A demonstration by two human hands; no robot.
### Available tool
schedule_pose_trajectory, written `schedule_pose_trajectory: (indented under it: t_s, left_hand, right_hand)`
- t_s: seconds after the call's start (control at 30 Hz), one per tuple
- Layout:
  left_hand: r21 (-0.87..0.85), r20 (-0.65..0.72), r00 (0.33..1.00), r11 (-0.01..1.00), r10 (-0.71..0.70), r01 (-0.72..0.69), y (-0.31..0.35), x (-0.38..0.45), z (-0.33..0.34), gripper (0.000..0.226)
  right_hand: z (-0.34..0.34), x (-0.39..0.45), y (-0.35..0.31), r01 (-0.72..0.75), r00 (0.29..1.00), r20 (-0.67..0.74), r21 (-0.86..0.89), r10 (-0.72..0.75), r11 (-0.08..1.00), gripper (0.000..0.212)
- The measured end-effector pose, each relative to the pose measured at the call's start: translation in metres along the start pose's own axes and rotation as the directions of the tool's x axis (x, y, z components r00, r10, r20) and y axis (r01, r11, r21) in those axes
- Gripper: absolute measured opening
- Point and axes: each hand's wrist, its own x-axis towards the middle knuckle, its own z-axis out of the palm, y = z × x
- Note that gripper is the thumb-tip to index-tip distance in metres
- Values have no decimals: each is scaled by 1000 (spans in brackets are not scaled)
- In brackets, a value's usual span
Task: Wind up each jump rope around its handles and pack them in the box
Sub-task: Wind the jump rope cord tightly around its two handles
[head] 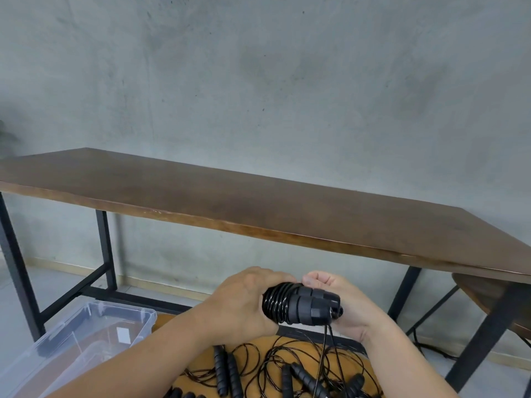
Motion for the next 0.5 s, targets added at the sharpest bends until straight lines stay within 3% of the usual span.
schedule_pose_trajectory:
  t_s: [0.13, 0.23, 0.3, 0.5]
  left_hand:
    - [-146, -57, 995, 986, -86, 77, 2, -1, 2, 64]
    - [-156, -79, 985, 978, -154, 140, -1, 1, 6, 83]
    - [-115, -105, 981, 982, -163, 151, -4, 3, 8, 81]
    - [0, -208, 955, 977, -210, 214, -9, 13, 8, 60]
  right_hand:
    - [12, 1, 21, 6, 996, -93, 231, 16, 973, 27]
    - [22, 2, 31, 45, 992, -122, 339, -4, 940, 19]
    - [28, 1, 35, 59, 989, -151, 341, -8, 938, 14]
    - [49, -12, 45, -6, 977, -207, 236, 56, 972, 33]
